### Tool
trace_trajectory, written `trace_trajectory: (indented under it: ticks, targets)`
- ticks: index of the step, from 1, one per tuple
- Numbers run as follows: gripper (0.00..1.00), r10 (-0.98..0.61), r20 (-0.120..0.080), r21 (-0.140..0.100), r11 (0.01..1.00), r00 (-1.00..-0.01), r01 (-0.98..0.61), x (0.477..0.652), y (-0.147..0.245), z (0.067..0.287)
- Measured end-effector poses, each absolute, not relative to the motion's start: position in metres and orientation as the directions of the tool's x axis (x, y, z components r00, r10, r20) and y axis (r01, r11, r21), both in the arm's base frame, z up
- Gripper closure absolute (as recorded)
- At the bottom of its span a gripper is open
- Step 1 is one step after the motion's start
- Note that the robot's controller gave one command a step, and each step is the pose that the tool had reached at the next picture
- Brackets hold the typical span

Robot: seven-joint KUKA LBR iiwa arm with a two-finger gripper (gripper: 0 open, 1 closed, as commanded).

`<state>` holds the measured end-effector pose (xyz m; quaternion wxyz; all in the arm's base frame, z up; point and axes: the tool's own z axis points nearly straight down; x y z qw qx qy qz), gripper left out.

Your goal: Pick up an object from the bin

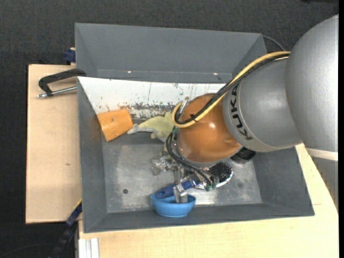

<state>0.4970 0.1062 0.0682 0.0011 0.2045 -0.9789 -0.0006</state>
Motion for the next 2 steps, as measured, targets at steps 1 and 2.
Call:
trace_trajectory:
  ticks: [1, 2]
  targets:
    - [1.00, -0.399, -0.001, 0.001, 0.917, -0.917, -0.399, 0.498, 0.106, 0.070]
    - [1.00, -0.521, -0.005, 0.000, 0.853, -0.853, -0.521, 0.505, 0.120, 0.070]
